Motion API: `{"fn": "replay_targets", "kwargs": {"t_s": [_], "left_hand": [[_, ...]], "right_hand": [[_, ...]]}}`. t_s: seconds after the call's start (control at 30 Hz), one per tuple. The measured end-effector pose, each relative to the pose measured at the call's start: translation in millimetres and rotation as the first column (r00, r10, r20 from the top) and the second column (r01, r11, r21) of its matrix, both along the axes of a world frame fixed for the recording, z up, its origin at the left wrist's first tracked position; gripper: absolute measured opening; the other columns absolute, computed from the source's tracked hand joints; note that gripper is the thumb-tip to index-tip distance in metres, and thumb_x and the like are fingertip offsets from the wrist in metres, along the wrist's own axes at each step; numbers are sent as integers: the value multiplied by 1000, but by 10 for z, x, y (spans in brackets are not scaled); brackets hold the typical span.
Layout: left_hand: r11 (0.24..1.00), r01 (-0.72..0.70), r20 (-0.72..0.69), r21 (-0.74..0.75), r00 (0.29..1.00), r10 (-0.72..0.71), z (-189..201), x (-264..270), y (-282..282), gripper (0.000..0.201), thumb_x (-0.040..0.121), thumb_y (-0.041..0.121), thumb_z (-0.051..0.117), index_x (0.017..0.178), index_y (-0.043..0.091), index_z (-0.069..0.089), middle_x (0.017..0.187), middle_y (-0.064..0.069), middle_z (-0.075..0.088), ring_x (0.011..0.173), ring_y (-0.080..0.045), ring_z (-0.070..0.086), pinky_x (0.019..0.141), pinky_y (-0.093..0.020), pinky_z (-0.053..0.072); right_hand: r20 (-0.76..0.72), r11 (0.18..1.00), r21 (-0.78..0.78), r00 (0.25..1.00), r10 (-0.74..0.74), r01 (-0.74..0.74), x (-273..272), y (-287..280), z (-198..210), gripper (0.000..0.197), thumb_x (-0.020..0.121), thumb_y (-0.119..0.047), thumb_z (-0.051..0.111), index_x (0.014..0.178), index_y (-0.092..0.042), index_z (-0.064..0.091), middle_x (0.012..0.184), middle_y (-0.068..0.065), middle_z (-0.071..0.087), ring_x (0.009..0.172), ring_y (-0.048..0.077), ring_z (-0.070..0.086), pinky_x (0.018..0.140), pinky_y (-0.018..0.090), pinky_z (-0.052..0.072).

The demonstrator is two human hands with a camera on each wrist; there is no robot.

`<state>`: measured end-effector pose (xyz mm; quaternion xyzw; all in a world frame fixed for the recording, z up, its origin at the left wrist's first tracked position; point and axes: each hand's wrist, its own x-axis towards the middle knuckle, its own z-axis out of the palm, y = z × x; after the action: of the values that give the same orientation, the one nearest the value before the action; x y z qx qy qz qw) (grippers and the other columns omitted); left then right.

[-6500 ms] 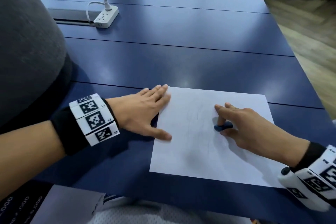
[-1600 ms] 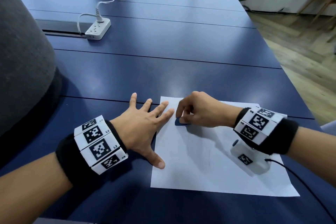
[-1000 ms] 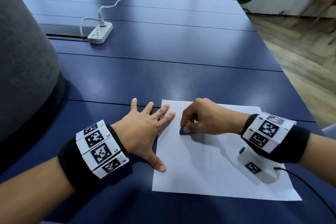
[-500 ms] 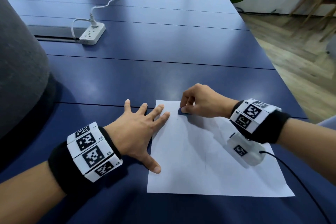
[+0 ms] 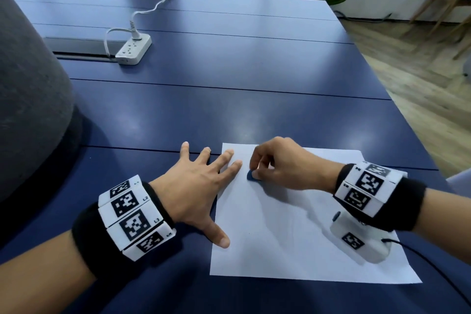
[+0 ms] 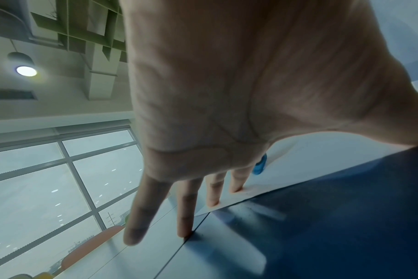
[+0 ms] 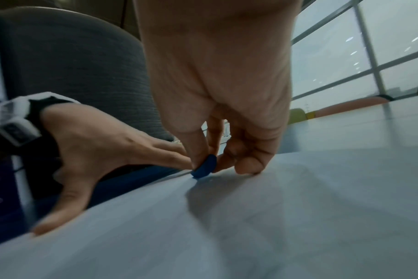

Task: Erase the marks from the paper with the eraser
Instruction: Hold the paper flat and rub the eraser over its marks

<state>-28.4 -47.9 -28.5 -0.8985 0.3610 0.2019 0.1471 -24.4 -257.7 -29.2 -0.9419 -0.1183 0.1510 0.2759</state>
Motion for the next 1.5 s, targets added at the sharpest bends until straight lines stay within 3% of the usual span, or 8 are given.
{"fn": "replay_targets", "kwargs": {"t_s": [0.2, 0.37, 0.5, 0.7, 0.9, 1.03, 1.2, 1.5], "left_hand": [[1000, 7, 3, 3, 1000, -7, 11, 0, -5, 144, 48, 96, 52, 152, 24, -18, 161, 1, -11, 147, -34, 4, 111, -68, 1], [1000, 16, 10, 2, 1000, -16, 28, -8, -25, 143, 49, 94, 53, 152, 22, -16, 161, 0, -9, 147, -31, 4, 112, -67, 2], [999, 35, 18, -5, 999, -35, 63, -17, -53, 143, 51, 92, 56, 153, 18, -11, 161, -5, -8, 148, -27, 0, 113, -64, -2], [997, 54, -12, -59, 998, -55, 43, -5, -74, 145, 50, 89, 62, 153, 14, -7, 160, -7, -3, 148, -20, -9, 119, -53, -2], [993, 66, -16, -94, 998, -67, 72, -7, -113, 144, 51, 84, 68, 153, 11, -2, 160, -8, 1, 149, -19, -4, 118, -37, -2], [994, 69, -21, -88, 997, -71, 78, -9, -116, 144, 51, 83, 68, 153, 9, -1, 160, -10, 3, 149, -20, -3, 118, -39, 0], [994, 78, -19, -72, 997, -79, 75, -10, -110, 144, 51, 85, 67, 153, 10, -3, 159, -10, 3, 148, -20, -1, 119, -45, 5], [997, 76, -48, 20, 996, -75, 83, -16, -112, 150, 51, 86, 65, 152, 13, -19, 160, 0, -23, 149, -20, -9, 115, -54, 15]], "right_hand": [[58, 993, 11, 991, -122, 121, 197, -50, 56, 9, 83, -21, 70, 84, -12, 70, 75, 3, 72, 50, -2, 53, 46, 4, 35], [-7, 1000, -10, 1000, 8, -8, -15, 83, 53, 11, 81, -24, 72, 84, -14, 70, 70, -3, 65, 52, 2, 51, 50, 6, 38], [43, 988, -5, 987, -152, 152, 123, -156, 88, 11, 82, -22, 72, 84, -12, 70, 66, -5, 66, 52, -1, 53, 48, 4, 36], [-21, 1000, 7, 1000, -16, 16, -157, -56, 51, 7, 79, -23, 73, 79, -16, 71, 64, -5, 64, 51, 4, 50, 50, 8, 38], [39, 989, 23, 988, -147, 146, -17, -189, 45, 7, 82, -22, 71, 81, -15, 70, 69, 0, 68, 49, 1, 51, 48, 6, 36], [-30, 999, -2, 999, -35, 35, -144, -97, 54, 5, 80, -21, 71, 81, -16, 70, 66, -4, 66, 48, 1, 49, 49, 7, 37], [40, 984, 13, 983, -178, 178, 75, -207, 55, 5, 83, -20, 70, 83, -15, 69, 68, -1, 68, 50, 0, 53, 47, 5, 36], [49, 986, -17, 985, -165, 166, 138, -274, 101, 8, 83, -19, 70, 85, -12, 70, 63, -7, 64, 49, -6, 53, 48, 4, 37]]}}
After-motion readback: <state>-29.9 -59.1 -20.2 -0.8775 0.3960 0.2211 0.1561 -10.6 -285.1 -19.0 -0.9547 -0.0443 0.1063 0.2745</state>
